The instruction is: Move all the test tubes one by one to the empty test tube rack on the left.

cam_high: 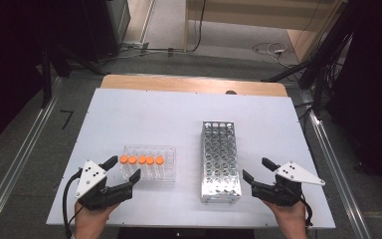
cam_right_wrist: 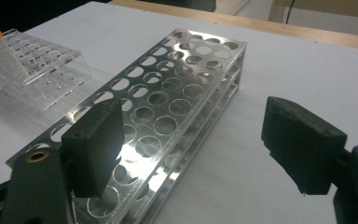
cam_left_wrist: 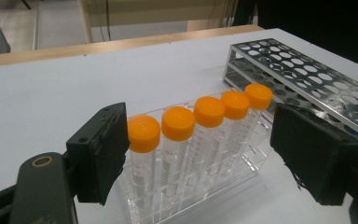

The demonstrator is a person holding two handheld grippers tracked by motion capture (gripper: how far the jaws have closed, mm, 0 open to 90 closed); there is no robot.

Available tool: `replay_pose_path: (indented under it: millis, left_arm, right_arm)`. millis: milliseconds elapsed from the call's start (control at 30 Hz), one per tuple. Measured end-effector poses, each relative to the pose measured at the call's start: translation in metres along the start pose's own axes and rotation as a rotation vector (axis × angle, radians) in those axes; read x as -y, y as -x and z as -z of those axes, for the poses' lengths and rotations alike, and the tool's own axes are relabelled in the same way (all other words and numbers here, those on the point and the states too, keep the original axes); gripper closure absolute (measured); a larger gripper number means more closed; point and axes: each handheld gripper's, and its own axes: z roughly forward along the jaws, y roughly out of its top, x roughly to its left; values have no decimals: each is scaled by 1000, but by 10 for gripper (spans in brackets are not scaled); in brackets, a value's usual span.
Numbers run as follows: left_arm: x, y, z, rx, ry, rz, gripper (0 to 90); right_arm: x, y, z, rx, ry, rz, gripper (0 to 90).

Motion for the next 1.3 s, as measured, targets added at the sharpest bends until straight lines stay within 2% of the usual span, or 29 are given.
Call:
replay_pose_path:
  millis: [567,1300]
  left_arm:
    - [3,-18,7,-42,7,29,193]
    - [11,-40,11,-107,-14,65,181]
  right_arm:
    - [6,20,11,52,7,-32,195]
    - [16,42,25,128,8,-62,186]
